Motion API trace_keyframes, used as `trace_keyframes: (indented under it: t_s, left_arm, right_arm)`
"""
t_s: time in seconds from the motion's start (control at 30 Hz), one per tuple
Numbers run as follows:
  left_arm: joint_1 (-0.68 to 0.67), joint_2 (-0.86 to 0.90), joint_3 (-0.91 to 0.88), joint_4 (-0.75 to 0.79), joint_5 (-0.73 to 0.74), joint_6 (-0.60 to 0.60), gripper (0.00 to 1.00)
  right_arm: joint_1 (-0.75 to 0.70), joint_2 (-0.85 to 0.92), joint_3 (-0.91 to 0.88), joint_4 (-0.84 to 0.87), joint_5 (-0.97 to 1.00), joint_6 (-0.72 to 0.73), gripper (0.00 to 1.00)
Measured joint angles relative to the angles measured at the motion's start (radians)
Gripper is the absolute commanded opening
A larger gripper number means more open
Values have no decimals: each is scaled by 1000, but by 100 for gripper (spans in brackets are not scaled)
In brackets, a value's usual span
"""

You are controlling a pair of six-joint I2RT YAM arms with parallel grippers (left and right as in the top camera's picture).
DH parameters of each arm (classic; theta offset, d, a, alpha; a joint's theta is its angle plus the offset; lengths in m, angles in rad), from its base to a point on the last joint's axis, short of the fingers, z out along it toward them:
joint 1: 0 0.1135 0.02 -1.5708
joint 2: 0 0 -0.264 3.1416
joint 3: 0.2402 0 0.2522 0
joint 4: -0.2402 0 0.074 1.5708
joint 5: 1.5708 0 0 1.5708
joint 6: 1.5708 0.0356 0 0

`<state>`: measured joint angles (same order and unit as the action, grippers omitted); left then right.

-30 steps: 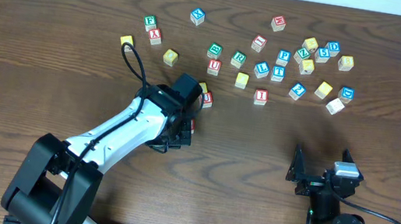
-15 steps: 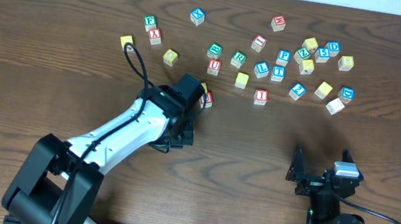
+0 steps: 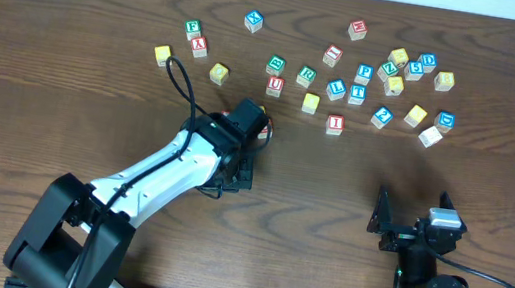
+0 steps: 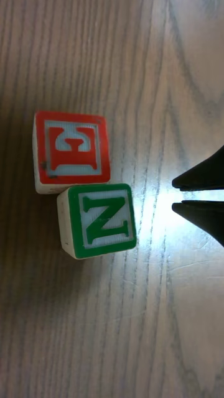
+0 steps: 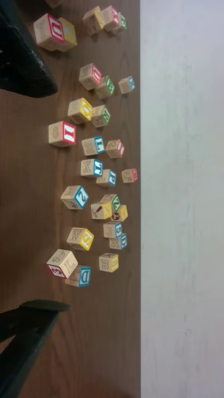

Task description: Spell out NEURIPS

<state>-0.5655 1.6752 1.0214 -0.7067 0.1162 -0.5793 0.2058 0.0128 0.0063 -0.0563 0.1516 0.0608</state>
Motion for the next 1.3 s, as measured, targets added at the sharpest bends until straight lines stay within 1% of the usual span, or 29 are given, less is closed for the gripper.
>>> trace_keyframes:
  t_s: [0.27, 1.03, 1.3]
  left_arm:
    - [0, 0, -35, 39, -4, 0, 8]
    - [0, 0, -35, 42, -11, 0, 7]
    - [0, 29, -42, 61, -11, 0, 7]
  right_arm:
    - [0, 0, 0, 0, 0, 0, 99]
    - [0, 0, 0, 0, 0, 0, 99]
    - [0, 0, 0, 0, 0, 0, 99]
